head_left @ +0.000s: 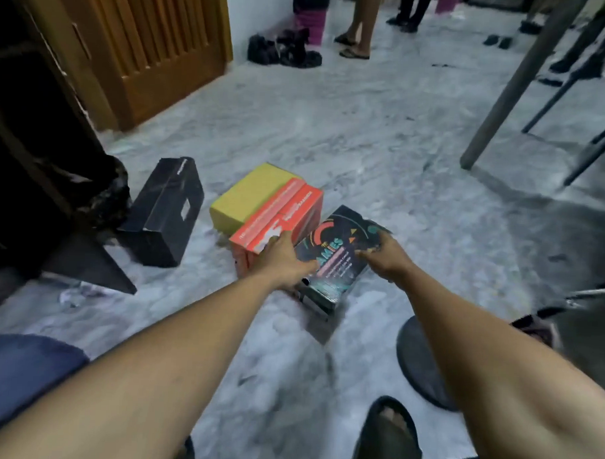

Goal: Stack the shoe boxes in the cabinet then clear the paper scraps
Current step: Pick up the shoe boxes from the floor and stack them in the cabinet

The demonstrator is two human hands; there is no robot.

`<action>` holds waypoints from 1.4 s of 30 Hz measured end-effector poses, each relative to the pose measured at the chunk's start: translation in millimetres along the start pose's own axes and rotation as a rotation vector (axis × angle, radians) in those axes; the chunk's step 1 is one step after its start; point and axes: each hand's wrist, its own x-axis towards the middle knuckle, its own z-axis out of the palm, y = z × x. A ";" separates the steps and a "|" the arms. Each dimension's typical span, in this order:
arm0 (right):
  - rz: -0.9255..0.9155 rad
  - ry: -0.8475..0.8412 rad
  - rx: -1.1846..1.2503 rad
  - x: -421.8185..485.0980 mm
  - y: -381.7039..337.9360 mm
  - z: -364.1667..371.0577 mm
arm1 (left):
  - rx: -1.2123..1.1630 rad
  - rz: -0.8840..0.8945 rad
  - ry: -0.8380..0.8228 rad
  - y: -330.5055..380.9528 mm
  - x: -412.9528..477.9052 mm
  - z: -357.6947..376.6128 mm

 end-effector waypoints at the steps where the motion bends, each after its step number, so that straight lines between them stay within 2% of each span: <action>1: 0.008 -0.001 0.003 7.7 11.7 2.4 | -0.019 -0.026 -0.020 -5.9 8.4 18.7; 6: 0.083 0.041 0.045 54.2 54.5 5.6 | -0.051 -0.127 -0.077 -24.3 38.7 97.4; 9: 0.006 0.061 0.080 95.3 77.6 15.7 | -0.060 -0.205 -0.060 -20.3 43.4 125.3; 13: 0.050 0.020 0.150 219.4 187.6 57.0 | -0.056 -0.226 -0.005 -15.9 55.4 155.9; 18: 0.074 -0.018 0.244 190.2 126.6 38.2 | 0.052 -0.197 0.036 -24.4 56.4 174.7; 23: 0.111 -0.041 0.146 222.2 155.2 41.6 | 0.119 -0.136 0.037 -35.3 55.2 175.9; 25: 0.122 -0.034 0.083 192.4 121.6 26.6 | 0.131 -0.122 0.037 -38.2 54.0 174.9; 29: 0.156 -0.026 -0.028 159.6 120.6 23.9 | 0.131 -0.092 0.029 -53.1 46.2 167.0; 35: 0.127 0.058 0.026 76.4 127.2 56.2 | 0.190 -0.082 0.004 -86.7 16.1 145.0; 42: 0.069 0.089 0.105 -37.1 118.4 110.0 | 0.171 -0.085 0.027 -157.0 -35.3 107.1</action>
